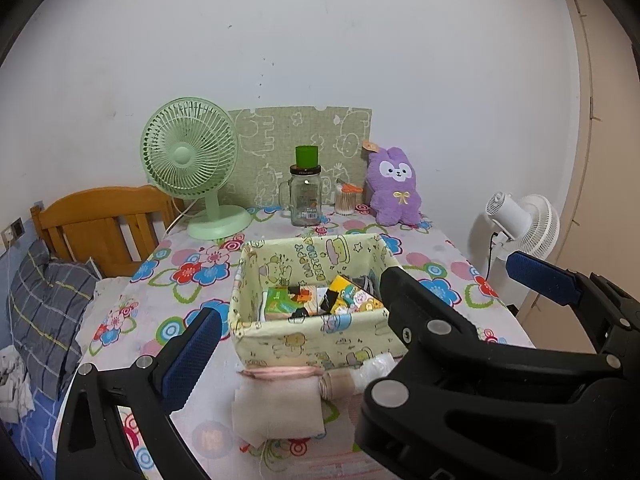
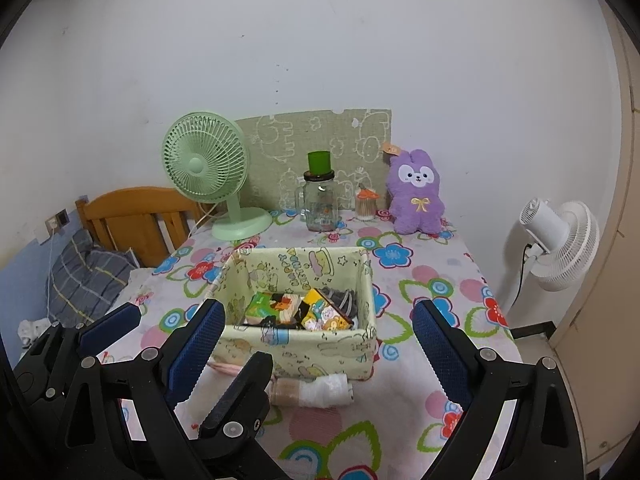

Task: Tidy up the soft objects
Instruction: 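Withdraw both tools from the box toward the white items on the bed, then move the left tool to the folded white cloth while the right tool approaches the wrapped roll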

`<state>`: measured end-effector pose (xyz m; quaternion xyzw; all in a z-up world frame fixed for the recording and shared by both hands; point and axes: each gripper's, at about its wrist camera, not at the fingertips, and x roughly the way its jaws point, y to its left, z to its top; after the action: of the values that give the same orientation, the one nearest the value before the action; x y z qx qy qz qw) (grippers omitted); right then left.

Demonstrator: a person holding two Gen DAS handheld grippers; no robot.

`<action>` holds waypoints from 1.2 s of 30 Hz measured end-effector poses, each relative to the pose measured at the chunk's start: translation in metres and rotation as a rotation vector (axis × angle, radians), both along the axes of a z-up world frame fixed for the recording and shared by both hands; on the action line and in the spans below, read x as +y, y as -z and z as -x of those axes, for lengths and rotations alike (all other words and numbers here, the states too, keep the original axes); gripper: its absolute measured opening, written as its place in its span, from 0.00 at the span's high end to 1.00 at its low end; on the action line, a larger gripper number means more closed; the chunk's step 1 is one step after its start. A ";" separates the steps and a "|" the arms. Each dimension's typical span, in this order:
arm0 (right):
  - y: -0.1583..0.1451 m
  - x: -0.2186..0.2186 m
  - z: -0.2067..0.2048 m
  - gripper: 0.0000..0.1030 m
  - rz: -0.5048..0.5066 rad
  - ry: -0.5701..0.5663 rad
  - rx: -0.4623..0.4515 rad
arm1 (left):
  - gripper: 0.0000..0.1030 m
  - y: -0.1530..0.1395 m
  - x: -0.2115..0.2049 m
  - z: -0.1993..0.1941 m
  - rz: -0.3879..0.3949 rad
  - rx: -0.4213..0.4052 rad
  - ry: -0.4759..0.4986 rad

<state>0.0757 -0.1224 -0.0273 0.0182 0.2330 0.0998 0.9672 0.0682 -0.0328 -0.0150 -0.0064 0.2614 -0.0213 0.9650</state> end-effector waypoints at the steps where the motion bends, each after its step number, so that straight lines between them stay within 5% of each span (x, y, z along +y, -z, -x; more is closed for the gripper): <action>1: 0.000 0.000 0.003 0.06 0.002 -0.001 0.001 | 0.00 0.001 0.000 0.002 0.001 -0.001 0.000; 36: 0.068 0.009 0.033 0.06 -0.007 0.012 0.115 | 0.00 0.065 0.004 0.033 -0.006 0.107 0.016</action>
<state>0.0423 -0.1136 -0.0950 0.0285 0.2877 0.0935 0.9527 0.0350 -0.0283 -0.0803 -0.0025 0.3127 -0.0281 0.9494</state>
